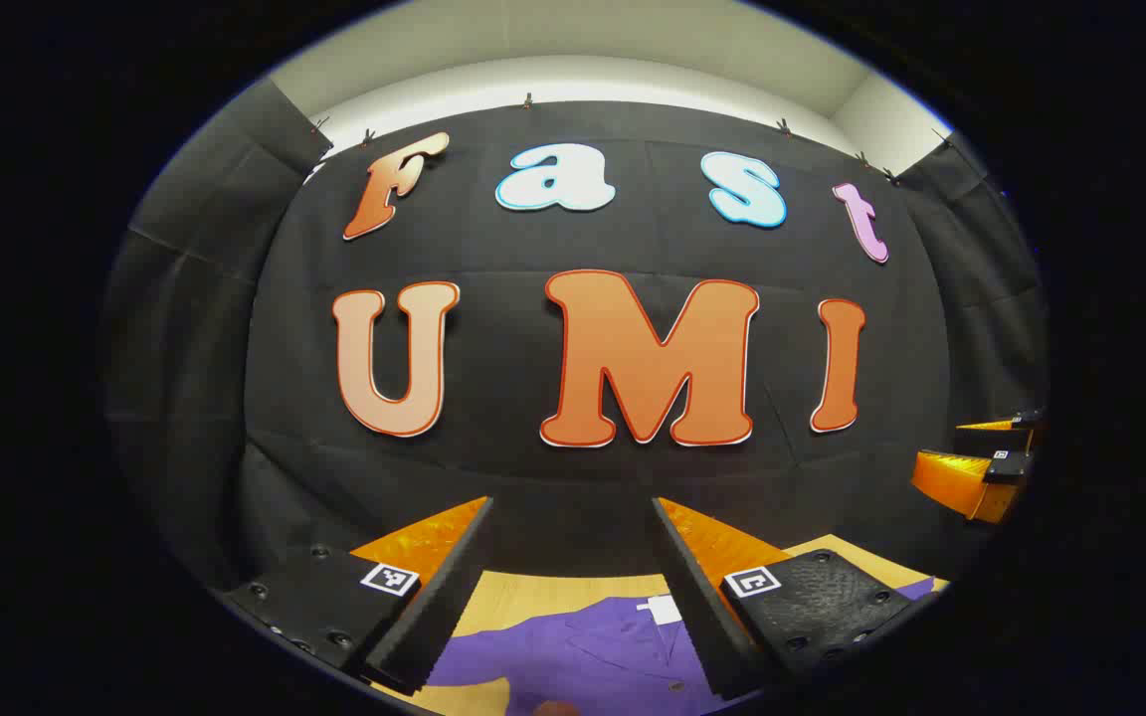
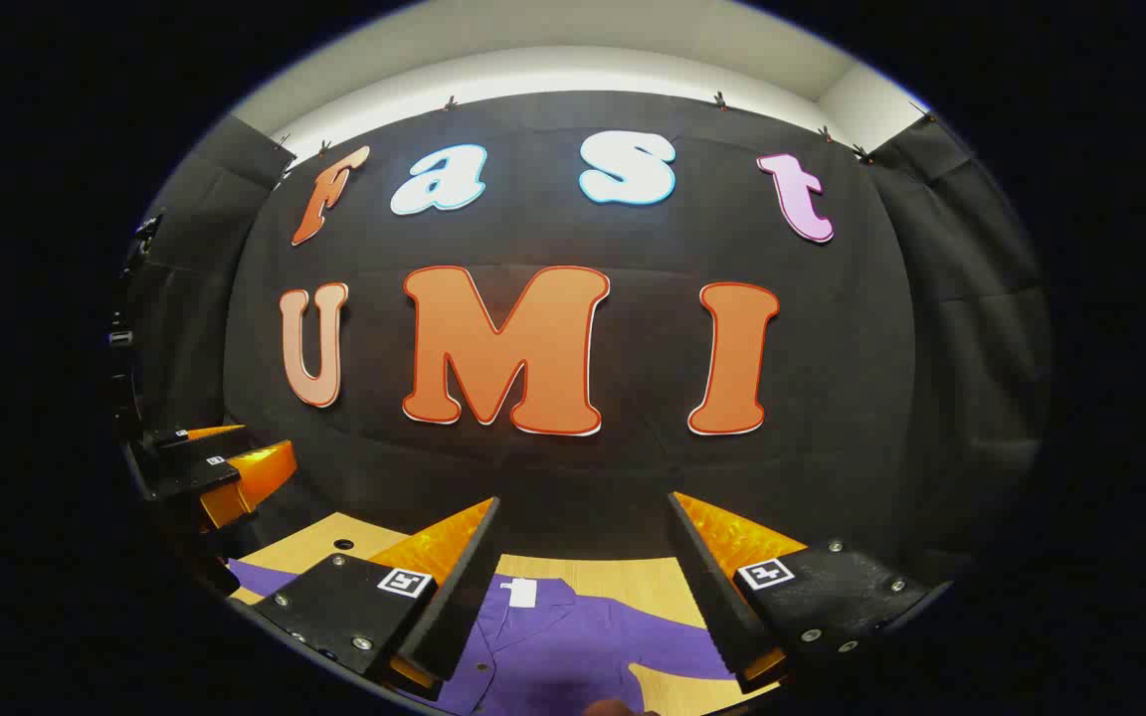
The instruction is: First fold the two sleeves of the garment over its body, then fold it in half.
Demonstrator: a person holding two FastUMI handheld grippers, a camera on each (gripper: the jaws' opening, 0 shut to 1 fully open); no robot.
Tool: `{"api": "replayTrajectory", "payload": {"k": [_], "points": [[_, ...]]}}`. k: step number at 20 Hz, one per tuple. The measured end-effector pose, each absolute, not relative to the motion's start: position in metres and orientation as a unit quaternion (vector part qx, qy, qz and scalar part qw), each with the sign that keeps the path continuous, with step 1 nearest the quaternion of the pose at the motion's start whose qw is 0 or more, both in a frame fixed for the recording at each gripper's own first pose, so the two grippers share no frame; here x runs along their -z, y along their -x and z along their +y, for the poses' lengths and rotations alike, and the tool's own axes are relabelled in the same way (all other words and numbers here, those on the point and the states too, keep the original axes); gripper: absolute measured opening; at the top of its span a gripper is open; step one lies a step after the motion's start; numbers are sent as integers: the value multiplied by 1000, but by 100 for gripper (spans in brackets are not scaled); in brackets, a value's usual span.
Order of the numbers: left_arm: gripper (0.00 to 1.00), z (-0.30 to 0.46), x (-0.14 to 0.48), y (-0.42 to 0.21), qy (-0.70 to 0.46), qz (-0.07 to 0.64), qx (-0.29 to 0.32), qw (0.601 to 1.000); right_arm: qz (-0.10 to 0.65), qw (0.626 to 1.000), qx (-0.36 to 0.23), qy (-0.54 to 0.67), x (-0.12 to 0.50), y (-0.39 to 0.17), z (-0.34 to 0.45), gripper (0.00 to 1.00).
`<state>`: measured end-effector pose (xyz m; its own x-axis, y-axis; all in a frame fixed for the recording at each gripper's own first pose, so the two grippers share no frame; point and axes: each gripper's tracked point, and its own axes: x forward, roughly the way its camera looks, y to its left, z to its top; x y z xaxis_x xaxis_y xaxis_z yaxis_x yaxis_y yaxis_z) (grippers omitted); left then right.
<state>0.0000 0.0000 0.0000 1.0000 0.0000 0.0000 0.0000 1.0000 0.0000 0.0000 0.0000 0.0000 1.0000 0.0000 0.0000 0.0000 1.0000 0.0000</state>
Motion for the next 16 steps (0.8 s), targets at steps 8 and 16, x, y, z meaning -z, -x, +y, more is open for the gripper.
{"api": "replayTrajectory", "payload": {"k": [8,16], "points": [[96,12,-8,17,0,-15,-12,1000,-2,1000,-6,4,4,9,13,96],[95,-3,-9,26,1,-22,5,1000,-3,1000,2,5,6,20,13,96]]}}
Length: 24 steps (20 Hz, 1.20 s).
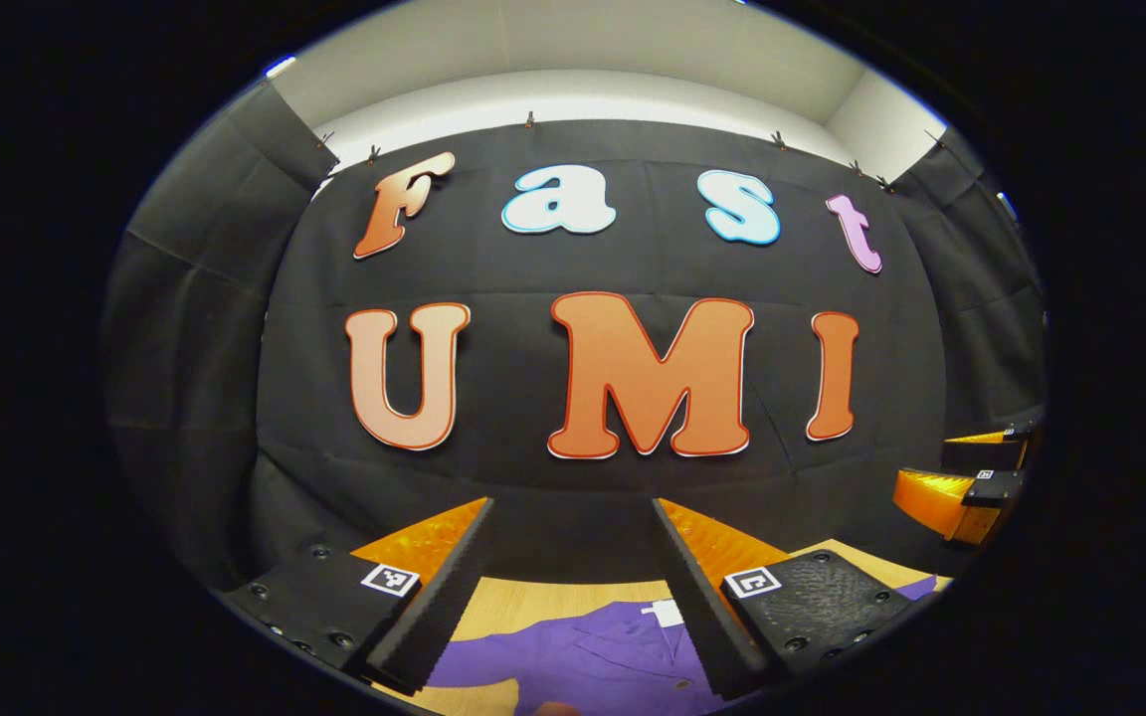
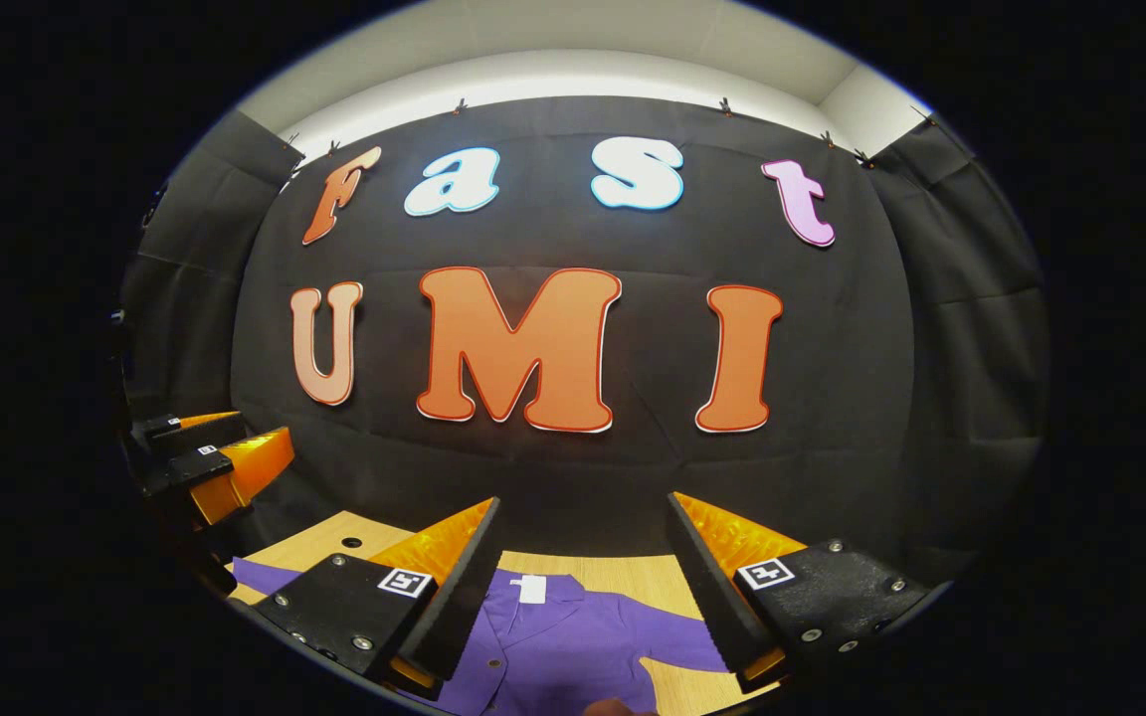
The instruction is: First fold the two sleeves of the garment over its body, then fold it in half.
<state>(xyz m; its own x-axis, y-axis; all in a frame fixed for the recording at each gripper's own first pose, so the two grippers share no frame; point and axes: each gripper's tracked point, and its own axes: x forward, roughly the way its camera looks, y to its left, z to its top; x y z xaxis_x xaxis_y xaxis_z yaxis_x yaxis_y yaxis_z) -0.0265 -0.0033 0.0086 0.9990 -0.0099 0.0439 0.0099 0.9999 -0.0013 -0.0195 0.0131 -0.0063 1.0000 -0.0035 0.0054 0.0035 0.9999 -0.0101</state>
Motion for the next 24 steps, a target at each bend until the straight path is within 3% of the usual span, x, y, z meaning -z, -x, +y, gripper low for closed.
{"api": "replayTrajectory", "payload": {"k": [12,24], "points": [[95,22,-3,33,-10,-14,-25,1000,16,999,27,8,25,22,-9,95],[95,-27,-1,46,-25,-17,8,1000,60,994,87,27,64,17,-92,95]]}}
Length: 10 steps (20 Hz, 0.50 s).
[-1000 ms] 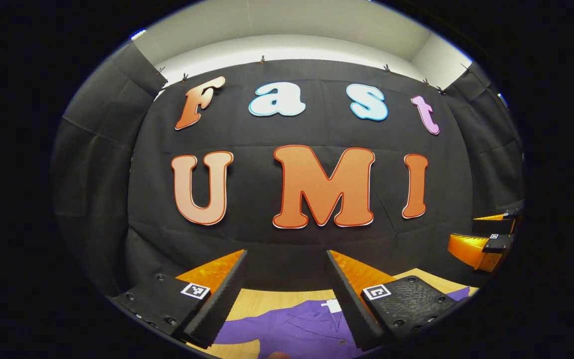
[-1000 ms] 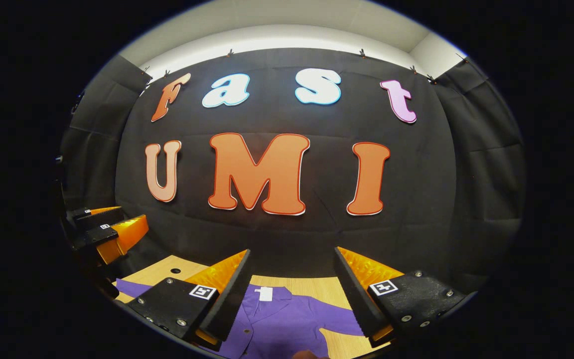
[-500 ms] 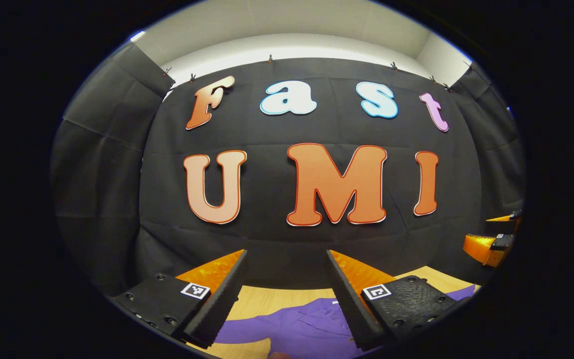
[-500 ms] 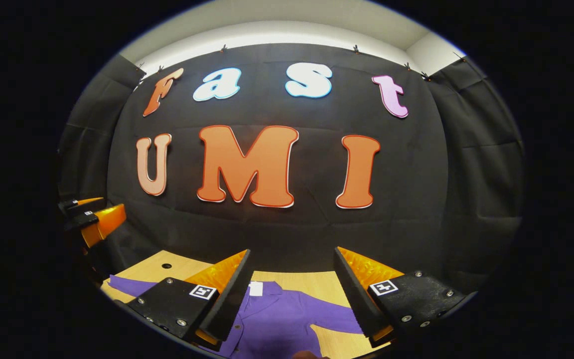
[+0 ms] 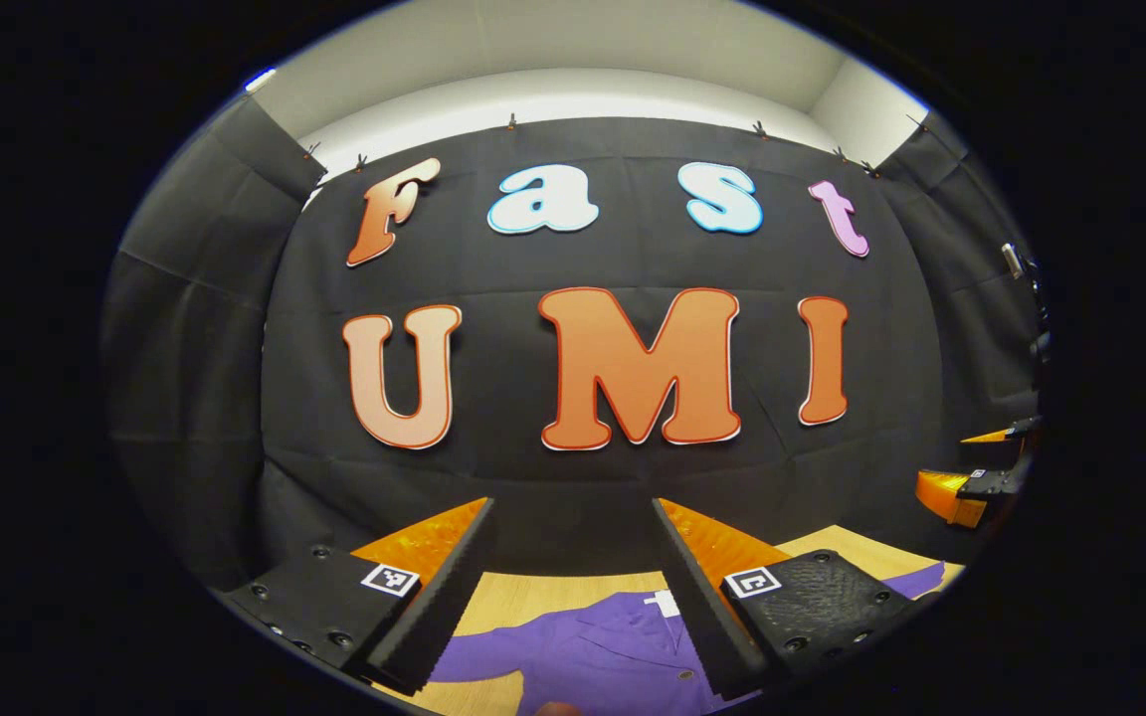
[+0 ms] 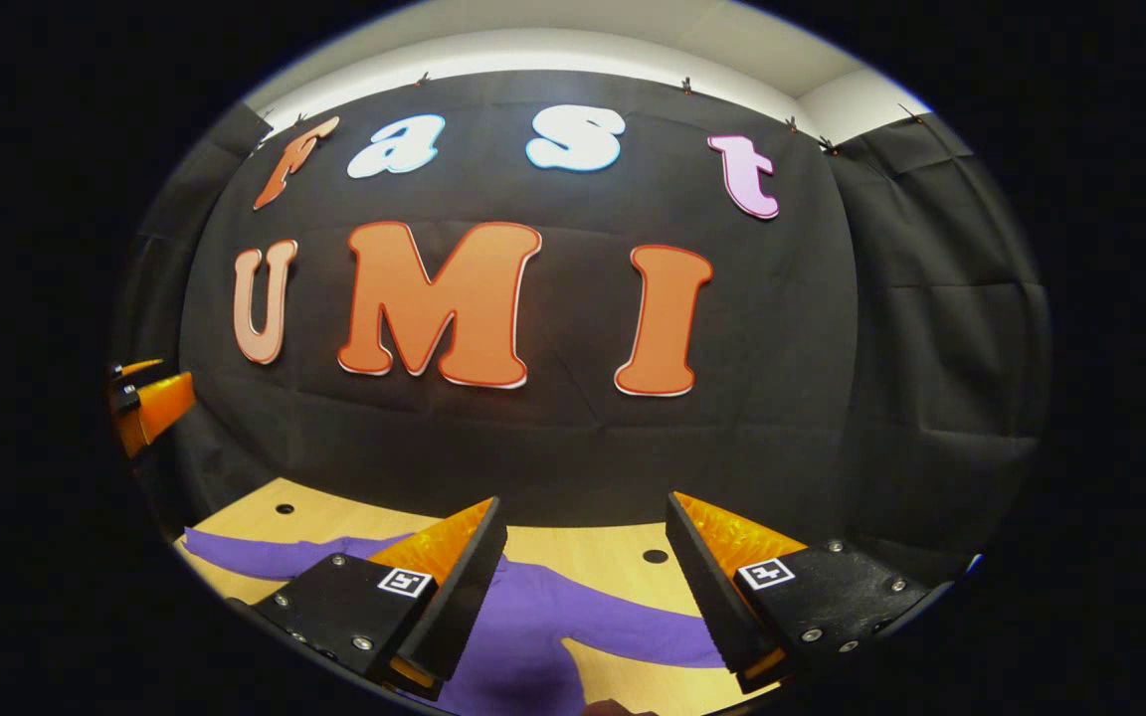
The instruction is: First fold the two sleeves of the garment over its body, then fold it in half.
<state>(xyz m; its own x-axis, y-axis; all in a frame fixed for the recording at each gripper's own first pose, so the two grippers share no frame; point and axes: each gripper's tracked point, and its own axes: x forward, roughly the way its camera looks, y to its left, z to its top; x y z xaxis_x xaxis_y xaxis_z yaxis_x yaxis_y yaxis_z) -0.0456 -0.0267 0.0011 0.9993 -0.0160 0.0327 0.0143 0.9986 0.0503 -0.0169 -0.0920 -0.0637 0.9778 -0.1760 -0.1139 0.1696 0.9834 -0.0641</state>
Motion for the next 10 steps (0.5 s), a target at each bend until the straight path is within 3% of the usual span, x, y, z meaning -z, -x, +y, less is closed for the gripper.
{"api": "replayTrajectory", "payload": {"k": [10], "points": [[95,-71,12,57,-52,7,17,998,240,952,188,6,186,34,-250,96]]}}
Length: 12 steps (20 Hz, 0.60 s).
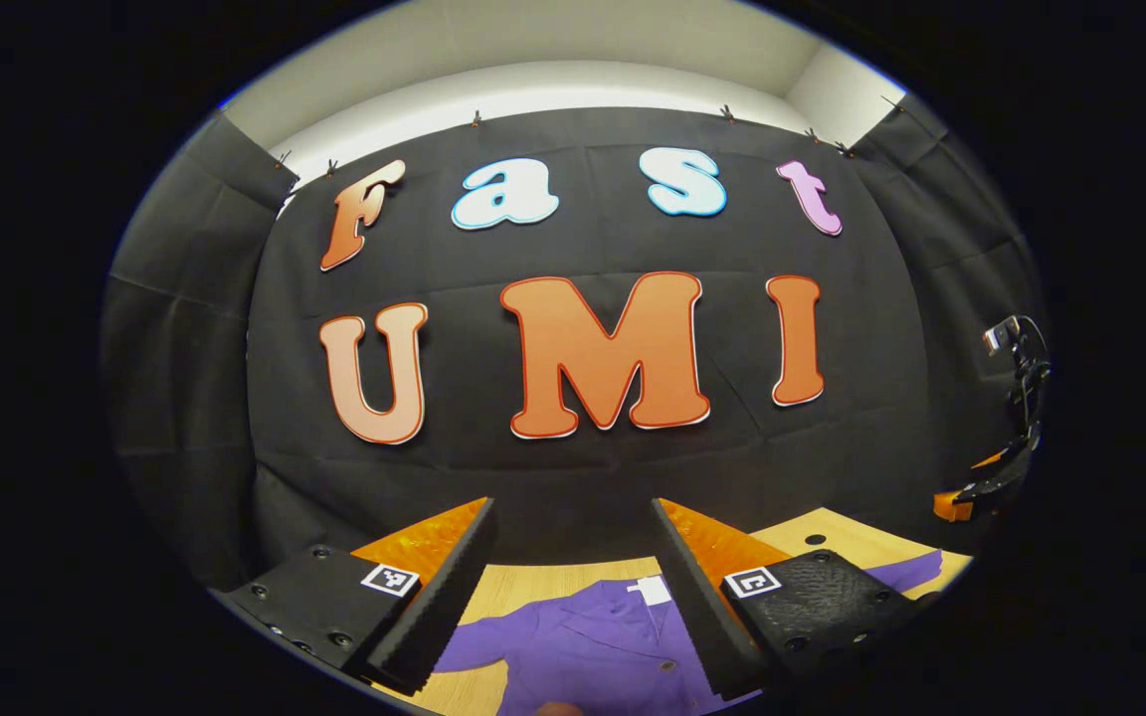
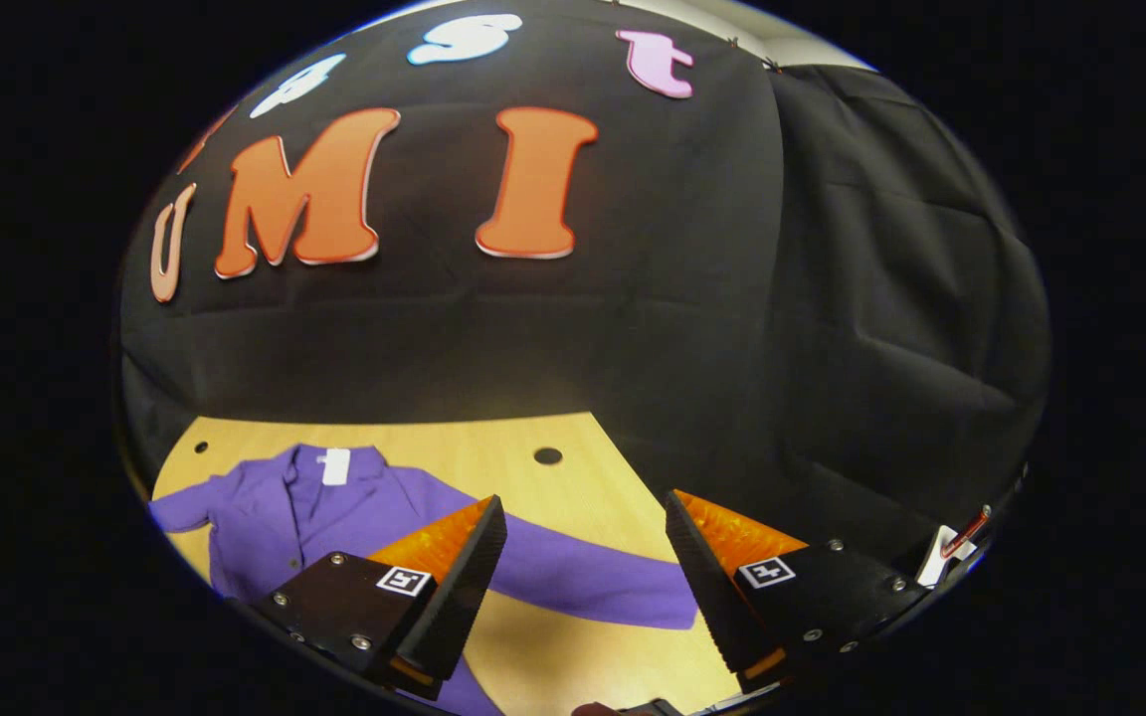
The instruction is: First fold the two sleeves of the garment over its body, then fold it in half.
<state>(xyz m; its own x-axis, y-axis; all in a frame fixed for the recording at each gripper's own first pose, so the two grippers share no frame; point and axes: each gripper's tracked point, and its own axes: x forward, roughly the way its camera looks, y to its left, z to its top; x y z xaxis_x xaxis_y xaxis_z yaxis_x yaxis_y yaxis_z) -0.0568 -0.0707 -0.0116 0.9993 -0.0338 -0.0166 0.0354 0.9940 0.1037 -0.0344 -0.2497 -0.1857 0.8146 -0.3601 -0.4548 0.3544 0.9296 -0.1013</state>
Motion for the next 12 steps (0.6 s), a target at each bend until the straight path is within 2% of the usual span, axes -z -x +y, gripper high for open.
{"api": "replayTrajectory", "payload": {"k": [7,12], "points": [[94,-104,26,66,-70,31,11,997,322,924,207,-8,246,32,-309,96],[94,-117,42,77,-73,53,-2,996,409,888,208,-34,307,42,-347,97]]}}
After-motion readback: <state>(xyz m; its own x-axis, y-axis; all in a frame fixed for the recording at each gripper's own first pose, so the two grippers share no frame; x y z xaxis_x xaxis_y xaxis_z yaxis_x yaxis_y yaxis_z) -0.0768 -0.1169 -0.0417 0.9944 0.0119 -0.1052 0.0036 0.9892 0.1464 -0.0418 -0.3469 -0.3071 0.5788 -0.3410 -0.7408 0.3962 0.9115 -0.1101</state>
